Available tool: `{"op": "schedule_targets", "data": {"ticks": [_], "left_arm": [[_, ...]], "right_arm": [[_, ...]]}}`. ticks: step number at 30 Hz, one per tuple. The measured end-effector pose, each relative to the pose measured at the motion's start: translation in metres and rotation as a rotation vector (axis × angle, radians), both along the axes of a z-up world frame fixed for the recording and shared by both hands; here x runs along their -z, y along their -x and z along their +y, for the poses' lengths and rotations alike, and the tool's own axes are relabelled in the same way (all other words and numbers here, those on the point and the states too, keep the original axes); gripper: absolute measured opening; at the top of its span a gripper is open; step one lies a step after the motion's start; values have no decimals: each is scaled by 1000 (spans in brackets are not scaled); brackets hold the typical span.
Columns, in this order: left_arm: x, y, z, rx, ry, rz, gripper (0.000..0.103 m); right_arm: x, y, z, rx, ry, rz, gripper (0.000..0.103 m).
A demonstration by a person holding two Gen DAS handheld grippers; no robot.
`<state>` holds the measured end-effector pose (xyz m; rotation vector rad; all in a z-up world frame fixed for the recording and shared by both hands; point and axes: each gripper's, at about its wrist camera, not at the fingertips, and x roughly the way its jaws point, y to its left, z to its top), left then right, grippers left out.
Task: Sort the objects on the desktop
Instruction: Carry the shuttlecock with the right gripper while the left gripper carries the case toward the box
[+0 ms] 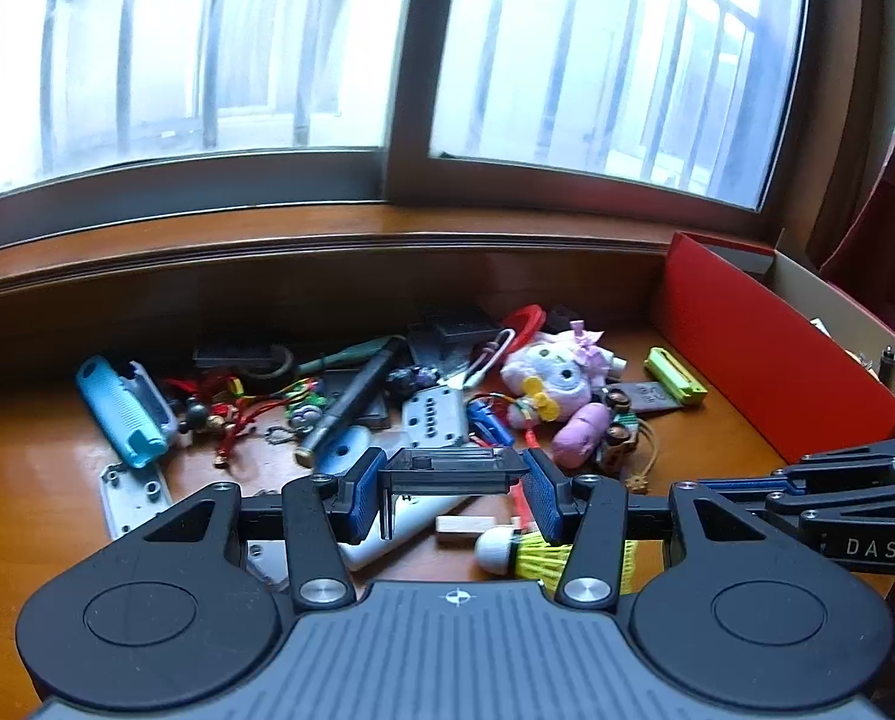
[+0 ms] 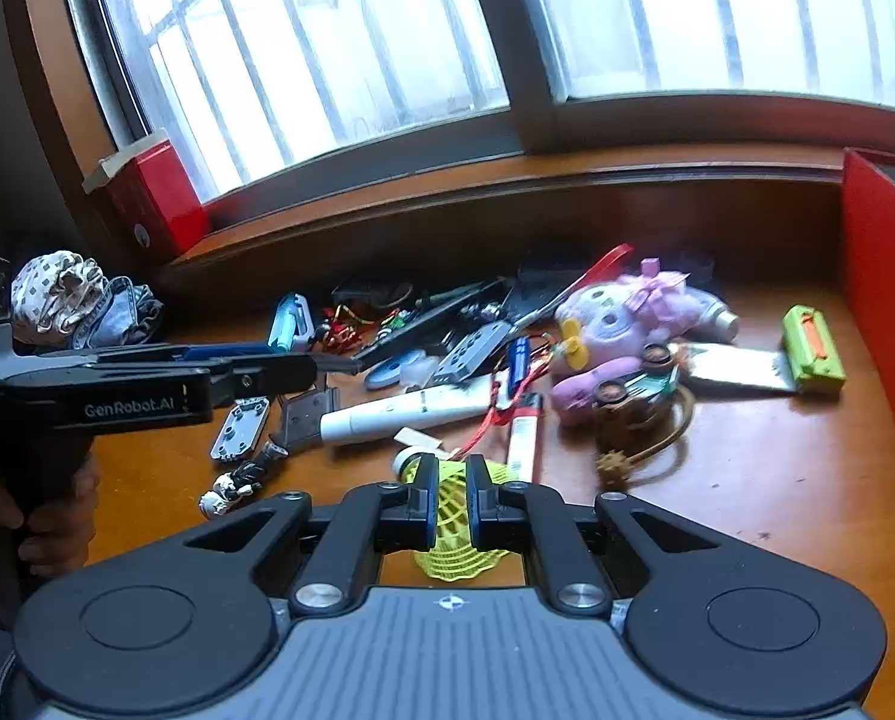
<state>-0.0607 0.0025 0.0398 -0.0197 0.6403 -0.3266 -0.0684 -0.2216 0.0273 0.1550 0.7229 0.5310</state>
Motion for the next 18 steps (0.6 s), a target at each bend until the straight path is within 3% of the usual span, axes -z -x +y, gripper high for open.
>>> {"op": "schedule_targets", "data": {"ticks": [18], "left_arm": [[-19, -3, -56, 42, -20, -42, 50]], "right_arm": [[-18, 2, -52, 29, -19, -83, 10]]}}
